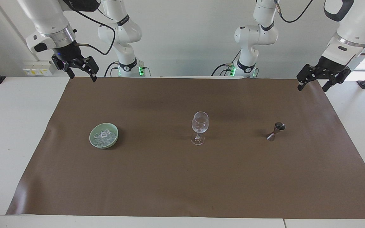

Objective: Pour wine and add ice with both arms

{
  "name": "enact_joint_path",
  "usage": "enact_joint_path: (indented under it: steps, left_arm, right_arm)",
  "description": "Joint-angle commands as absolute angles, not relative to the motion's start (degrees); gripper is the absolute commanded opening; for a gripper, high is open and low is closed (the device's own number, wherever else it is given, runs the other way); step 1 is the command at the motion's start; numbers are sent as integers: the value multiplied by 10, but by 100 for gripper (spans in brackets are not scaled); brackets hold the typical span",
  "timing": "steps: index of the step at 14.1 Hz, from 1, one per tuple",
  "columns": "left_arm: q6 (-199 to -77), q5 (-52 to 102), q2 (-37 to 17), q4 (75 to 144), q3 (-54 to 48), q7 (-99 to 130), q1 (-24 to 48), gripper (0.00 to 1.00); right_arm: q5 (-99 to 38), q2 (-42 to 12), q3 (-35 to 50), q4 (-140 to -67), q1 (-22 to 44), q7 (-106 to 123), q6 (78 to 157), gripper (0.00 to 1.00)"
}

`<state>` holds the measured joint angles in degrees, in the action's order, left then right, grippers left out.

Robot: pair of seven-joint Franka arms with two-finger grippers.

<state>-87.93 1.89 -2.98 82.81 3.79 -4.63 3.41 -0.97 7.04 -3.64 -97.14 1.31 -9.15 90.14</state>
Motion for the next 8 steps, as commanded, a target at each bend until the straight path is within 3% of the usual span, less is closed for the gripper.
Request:
enact_joint_path:
  steps: [1,8]
  left_arm:
    - [-826,48,-96,733,40,-39,16,100]
    - [-833,176,-136,729,59,152,-18,100]
  right_arm:
    - [-16,84,-34,-986,9,-91,905,100]
    - [-16,84,-34,-986,9,-90,905,100]
